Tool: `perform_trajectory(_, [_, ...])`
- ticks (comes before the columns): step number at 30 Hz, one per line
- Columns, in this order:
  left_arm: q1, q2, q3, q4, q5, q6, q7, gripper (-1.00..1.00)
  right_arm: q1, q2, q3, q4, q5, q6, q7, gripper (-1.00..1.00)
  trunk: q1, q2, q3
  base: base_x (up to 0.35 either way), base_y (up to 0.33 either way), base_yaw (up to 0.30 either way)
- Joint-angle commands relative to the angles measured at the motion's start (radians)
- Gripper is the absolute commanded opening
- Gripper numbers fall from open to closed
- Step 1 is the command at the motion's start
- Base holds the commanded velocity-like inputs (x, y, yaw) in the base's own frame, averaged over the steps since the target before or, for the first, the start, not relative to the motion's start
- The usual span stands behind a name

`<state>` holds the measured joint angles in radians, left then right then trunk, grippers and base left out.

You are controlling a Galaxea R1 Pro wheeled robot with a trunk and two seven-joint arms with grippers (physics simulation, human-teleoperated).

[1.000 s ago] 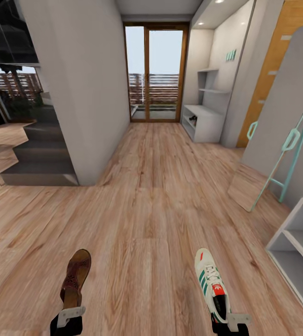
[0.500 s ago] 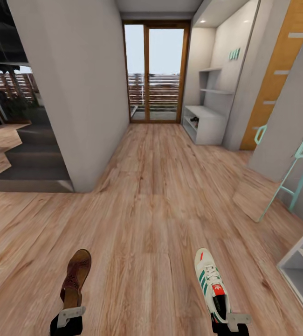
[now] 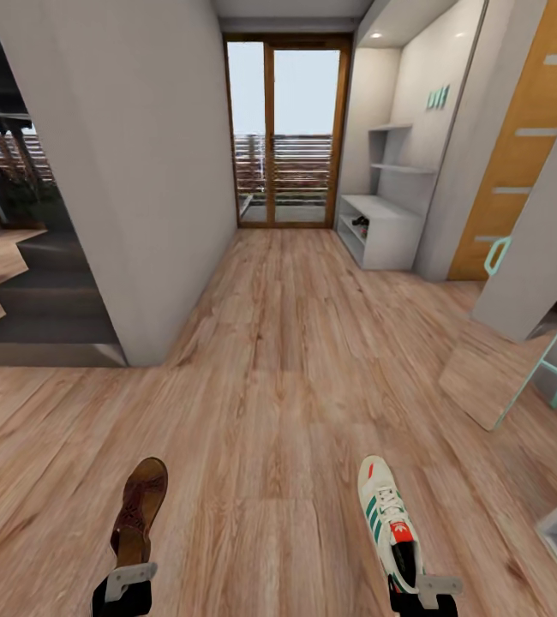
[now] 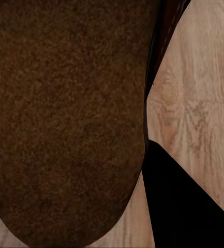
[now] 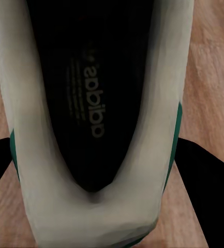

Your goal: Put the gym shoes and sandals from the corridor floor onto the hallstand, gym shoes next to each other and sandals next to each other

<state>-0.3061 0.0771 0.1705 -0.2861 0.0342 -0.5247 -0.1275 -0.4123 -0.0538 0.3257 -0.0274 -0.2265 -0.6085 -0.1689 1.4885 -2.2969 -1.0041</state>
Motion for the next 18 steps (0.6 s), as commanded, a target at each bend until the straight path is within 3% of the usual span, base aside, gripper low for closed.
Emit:
perform_trajectory(1, [-0.001,0.000,0.007,0.001,0.001,-0.001,-0.011,-1.00,0.000,0.000,0.009,0.000,-0.006,-0.002,-0.004,-1.00,0.000,0.000,-0.001,0.338,0.000,0.000])
perform_trajectory(18, [-0.001,0.000,0.007,0.001,0.001,-0.001,-0.011,-1.00,0.000,0.000,0.009,0.000,-0.006,-0.002,-0.004,-1.00,0.000,0.000,-0.001,0.338,0.000,0.000])
